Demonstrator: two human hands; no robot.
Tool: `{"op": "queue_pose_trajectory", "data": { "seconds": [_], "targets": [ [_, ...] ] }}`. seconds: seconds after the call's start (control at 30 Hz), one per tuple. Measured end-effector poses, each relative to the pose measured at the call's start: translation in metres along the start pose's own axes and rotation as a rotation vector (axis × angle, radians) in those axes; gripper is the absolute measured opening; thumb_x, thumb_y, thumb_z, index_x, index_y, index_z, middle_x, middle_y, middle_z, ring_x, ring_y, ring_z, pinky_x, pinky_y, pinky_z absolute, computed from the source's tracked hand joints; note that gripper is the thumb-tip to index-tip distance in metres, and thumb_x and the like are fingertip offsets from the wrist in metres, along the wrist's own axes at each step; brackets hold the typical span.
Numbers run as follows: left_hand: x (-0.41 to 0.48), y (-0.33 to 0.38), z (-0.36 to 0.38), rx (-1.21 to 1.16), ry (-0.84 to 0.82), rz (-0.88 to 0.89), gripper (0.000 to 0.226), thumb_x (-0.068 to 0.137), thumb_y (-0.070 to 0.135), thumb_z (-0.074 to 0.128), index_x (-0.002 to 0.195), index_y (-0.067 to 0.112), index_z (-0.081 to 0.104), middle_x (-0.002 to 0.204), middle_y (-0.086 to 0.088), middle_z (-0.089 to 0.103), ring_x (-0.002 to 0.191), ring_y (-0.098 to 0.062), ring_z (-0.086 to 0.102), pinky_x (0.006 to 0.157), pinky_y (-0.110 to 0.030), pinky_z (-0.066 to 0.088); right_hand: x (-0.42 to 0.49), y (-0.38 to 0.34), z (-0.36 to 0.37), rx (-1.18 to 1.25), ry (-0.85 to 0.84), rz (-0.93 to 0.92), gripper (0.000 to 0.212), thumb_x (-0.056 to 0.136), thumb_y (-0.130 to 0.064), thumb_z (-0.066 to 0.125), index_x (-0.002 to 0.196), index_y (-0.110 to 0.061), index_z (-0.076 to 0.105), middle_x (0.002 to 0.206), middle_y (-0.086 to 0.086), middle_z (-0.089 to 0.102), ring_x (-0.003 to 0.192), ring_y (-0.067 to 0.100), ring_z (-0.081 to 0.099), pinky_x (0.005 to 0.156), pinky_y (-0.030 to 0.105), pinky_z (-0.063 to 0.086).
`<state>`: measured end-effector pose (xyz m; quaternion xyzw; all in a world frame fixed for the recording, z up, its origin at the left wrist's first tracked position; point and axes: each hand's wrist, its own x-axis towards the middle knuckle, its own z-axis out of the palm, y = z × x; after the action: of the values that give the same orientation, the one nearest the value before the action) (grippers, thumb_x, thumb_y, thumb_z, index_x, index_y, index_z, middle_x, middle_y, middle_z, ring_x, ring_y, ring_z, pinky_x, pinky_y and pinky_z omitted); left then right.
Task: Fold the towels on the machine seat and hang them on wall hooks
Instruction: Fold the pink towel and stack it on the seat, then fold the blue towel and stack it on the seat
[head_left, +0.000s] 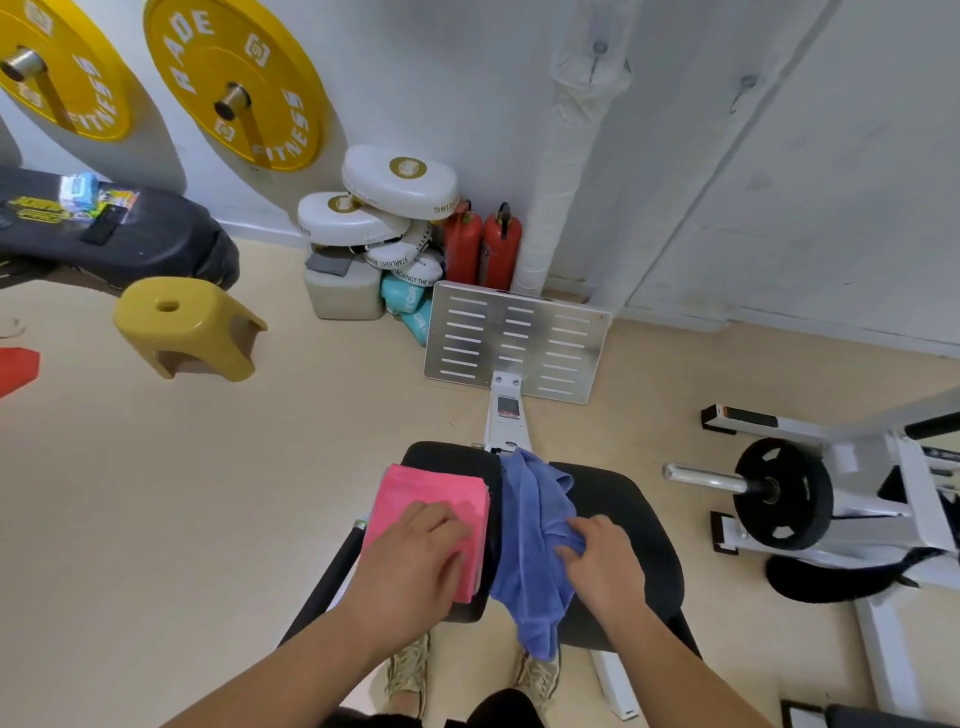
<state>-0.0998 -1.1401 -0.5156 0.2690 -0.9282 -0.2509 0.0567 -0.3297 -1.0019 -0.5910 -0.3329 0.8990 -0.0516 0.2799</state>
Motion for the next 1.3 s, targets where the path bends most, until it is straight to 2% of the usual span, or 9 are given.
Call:
{"op": "queue_pose_trajectory", "data": {
  "seconds": [0.13,0.33,0.43,0.77,0.9,1.0,1.13,1.2,1.3],
  "targets": [
    [-0.007,0.01,0.005,-0.023,0.011,-0.031,0.022,0.082,0.026,0.051,0.095,0.026,0.068,0.098,0.013,0.065,0.088,-0.014,0.06,0.069,-0.022,0.048,0.006,0.001,-0.004,0.113,0.027,0.072,0.017,0.094,-0.027,0.062,0.077,-0.027,0.062,0.088,-0.006,0.057,0.074,0.012,0.058,0.071,0.035,0.058],
    [-0.009,0.026,0.016,-0.175,-0.026,-0.122,0.032,0.087,0.031,0.044,0.104,0.024,0.069,0.103,0.012,0.063,0.096,-0.009,0.054,0.077,-0.017,0.04,-0.022,0.0,-0.04,0.881,0.127,0.285,0.014,0.093,-0.007,0.056,0.083,-0.001,0.05,0.076,0.012,0.045,0.069,0.019,0.039,0.062,0.033,0.035],
    [-0.004,0.033,0.017,-0.253,-0.064,-0.16,0.044,0.087,0.038,0.038,0.114,0.025,0.071,0.105,0.016,0.061,0.1,-0.009,0.057,0.082,-0.019,0.044,-0.045,0.002,-0.06,1.162,0.209,0.322,0.009,0.098,-0.007,0.051,0.091,-0.002,0.054,0.084,0.016,0.05,0.075,0.028,0.046,0.07,0.042,0.045],
    [0.022,0.068,0.015,-0.454,-0.105,-0.16,0.02,0.094,0.024,0.063,0.112,0.03,0.065,0.098,0.012,0.066,0.086,-0.002,0.063,0.078,-0.025,0.053,-0.125,-0.006,-0.132,1.276,0.213,0.07,0.022,0.076,-0.011,0.049,0.064,-0.017,0.032,0.067,0.01,0.025,0.061,0.018,0.028,0.059,0.034,0.024],
    [0.035,0.091,0.004,-0.59,-0.131,-0.103,0.054,0.089,0.034,0.071,0.139,0.034,0.051,0.128,0.02,0.059,0.116,0.001,0.059,0.099,-0.022,0.048,-0.156,0.008,-0.145,1.432,0.064,-0.011,0.036,0.06,-0.02,0.058,0.072,0.005,0.036,0.077,0.024,0.032,0.08,0.031,0.031,0.069,0.041,0.027],
    [0.046,0.122,-0.01,-0.684,-0.324,0.005,0.078,0.084,0.033,0.078,0.152,0.032,0.04,0.143,0.021,0.051,0.13,0.002,0.05,0.112,-0.024,0.042,-0.178,0.015,-0.167,1.406,0.003,-0.077,0.03,0.05,-0.024,0.06,0.06,-0.002,0.042,0.069,0.014,0.034,0.065,0.027,0.035,0.059,0.033,0.032],
    [0.051,0.16,-0.016,-0.847,-0.454,0.053,0.026,0.08,0.016,0.077,0.104,0.013,0.07,0.078,0.005,0.062,0.073,-0.011,0.058,0.071,-0.031,0.05,-0.197,0.033,-0.196,1.229,0.003,-0.194,0.022,0.049,-0.022,0.057,0.053,-0.018,0.036,0.06,0.005,0.028,0.057,0.015,0.027,0.052,0.026,0.025],
    [0.046,0.179,-0.013,-0.761,-0.403,0.072,0.02,0.083,0.014,0.073,0.076,0.004,0.058,0.066,0.004,0.048,0.063,-0.008,0.045,0.061,-0.032,0.039,-0.201,0.052,-0.204,1.048,0.012,-0.21,0.019,0.057,-0.016,0.055,0.056,-0.014,0.036,0.064,0.006,0.028,0.062,0.014,0.028,0.057,0.03,0.023],
    [0.035,0.218,-0.005,-0.682,-0.314,0.095,0.019,0.083,0.013,0.067,0.073,0.009,0.052,0.064,0.012,0.046,0.06,-0.003,0.043,0.059,-0.024,0.038,-0.208,0.084,-0.21,0.96,0.009,-0.198,0.023,0.08,-0.027,0.061,0.077,-0.006,0.053,0.07,0.001,0.048,0.069,0.014,0.044,0.068,0.032,0.035]
  ]
}}
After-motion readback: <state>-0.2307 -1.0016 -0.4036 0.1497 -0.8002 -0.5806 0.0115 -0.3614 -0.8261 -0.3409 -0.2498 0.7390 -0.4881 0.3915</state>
